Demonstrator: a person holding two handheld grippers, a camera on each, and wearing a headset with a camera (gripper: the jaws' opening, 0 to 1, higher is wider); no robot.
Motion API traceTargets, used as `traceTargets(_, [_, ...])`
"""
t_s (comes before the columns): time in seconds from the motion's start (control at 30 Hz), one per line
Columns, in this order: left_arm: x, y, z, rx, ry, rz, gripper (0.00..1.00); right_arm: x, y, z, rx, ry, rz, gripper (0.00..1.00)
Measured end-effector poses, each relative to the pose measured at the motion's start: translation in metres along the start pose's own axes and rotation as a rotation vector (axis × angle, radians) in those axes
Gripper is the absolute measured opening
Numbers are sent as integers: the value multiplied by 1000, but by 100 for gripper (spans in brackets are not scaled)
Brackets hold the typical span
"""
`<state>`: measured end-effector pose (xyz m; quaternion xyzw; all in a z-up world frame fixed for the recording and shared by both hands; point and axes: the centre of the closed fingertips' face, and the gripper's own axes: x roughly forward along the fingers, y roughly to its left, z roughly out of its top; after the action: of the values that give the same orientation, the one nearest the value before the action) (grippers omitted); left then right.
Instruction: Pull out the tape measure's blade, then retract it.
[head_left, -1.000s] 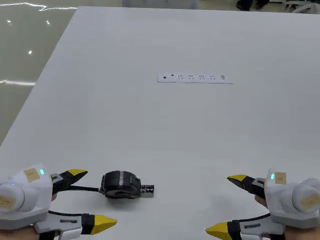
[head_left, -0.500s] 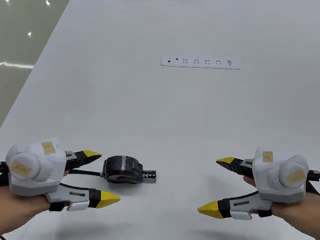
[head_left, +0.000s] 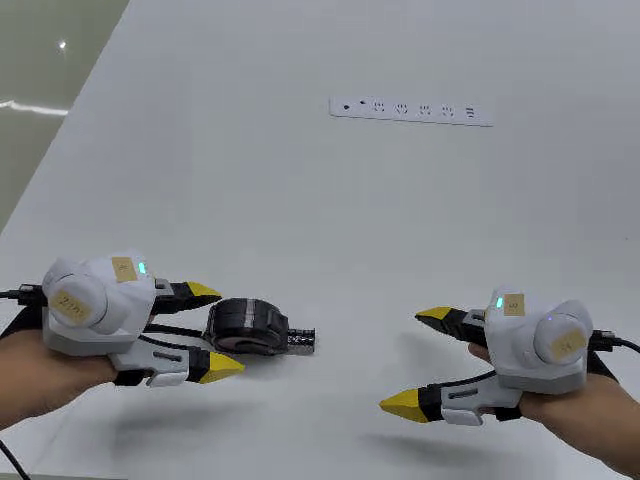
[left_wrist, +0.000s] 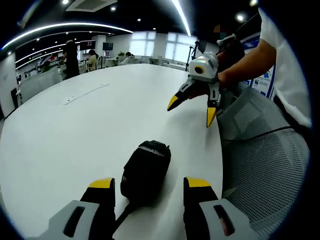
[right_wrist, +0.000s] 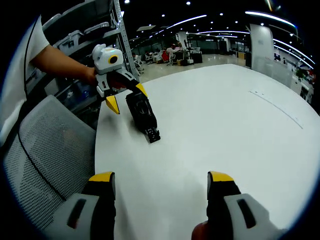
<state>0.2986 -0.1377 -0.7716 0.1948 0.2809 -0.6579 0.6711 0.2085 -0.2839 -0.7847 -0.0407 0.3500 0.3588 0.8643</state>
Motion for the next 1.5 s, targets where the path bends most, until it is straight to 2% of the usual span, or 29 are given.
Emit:
traceTargets(0.3, [10,3,-6,51,38,-30,42,6,-1,2,-3,7,12,75])
traceTargets(0.57, [11,4,-6,80,52,-44,36,12,-2,7,-22,5,20,75])
traceTargets(0.7, [9,8,-7,115,76,-47,31,17,0,9,-38,14,35,73])
traceTargets(1.17, [10,5,-8,166,124,-74,30,45,0,16,-103,14,82,66])
traceTargets(1.5, [11,5,-9,177,141,-74,29,65,3,26,-166,-4,119,54])
